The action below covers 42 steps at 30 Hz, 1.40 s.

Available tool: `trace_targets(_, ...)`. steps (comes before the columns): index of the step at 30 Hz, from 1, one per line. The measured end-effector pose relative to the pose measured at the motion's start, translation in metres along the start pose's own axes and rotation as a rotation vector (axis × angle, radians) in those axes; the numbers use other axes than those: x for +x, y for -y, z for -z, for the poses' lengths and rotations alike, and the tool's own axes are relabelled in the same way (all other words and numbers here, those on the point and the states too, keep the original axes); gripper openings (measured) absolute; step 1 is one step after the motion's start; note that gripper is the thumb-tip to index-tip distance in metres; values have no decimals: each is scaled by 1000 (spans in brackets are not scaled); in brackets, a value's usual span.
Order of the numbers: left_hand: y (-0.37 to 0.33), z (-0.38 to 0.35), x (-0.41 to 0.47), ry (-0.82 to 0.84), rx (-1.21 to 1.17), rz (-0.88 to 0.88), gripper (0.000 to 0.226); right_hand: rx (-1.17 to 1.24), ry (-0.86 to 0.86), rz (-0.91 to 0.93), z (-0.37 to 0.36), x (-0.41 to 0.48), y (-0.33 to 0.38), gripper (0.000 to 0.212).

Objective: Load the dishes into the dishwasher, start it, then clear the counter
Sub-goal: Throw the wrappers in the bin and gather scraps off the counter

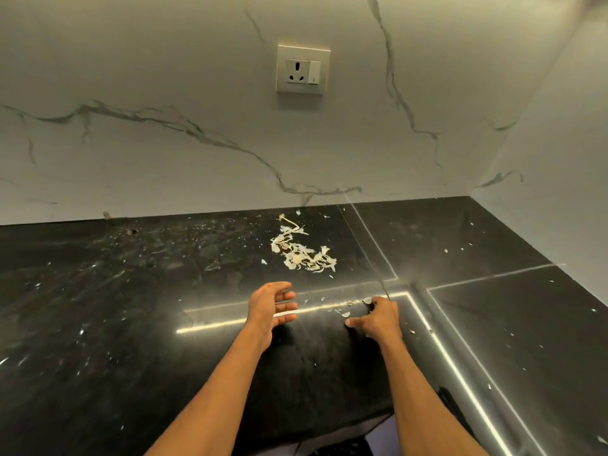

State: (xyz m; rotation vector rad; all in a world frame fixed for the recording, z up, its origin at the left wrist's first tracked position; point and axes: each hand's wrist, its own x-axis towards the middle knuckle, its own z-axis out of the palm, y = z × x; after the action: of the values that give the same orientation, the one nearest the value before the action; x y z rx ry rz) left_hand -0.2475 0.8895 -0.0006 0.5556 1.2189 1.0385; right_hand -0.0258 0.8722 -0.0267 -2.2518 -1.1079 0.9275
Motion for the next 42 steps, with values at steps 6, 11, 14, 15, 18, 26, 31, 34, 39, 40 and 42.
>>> trace_targets(6,-18,9,44,51,3,41,22,105,-43,-29,-34,40,26,51)
trace_targets(11,-19,6,65,44,-24,50,23,112,-90,10,-53,40,61,29)
trace_targets(14,-22,6,76,15,-38,54,22,113,-130,45,-65,53,72,34)
trace_targets(15,-23,7,79,4,-42,55,22,123,-139,55,-67,58,74,33)
trace_targets(18,-31,4,90,-37,-44,53,19,140,-101,98,-71,75,87,28)
trace_targets(26,-52,-10,142,-325,165,-84,16,103,-169,103,-52,112,109,37)
trace_targets(31,-58,-25,166,-270,306,-98,31,-39,285,100,-47,141,133,95)
trace_targets(34,-56,-34,174,-213,384,-109,28,-159,350,187,-59,149,148,105)
trace_targets(39,-52,-39,176,-146,408,-85,26,-259,411,257,-74,153,163,111)
trace_targets(40,-52,-38,176,-144,396,-78,25,-287,437,260,-76,151,168,111)
trace_targets(42,-53,-34,177,-144,392,-69,21,-415,454,284,-81,148,175,108)
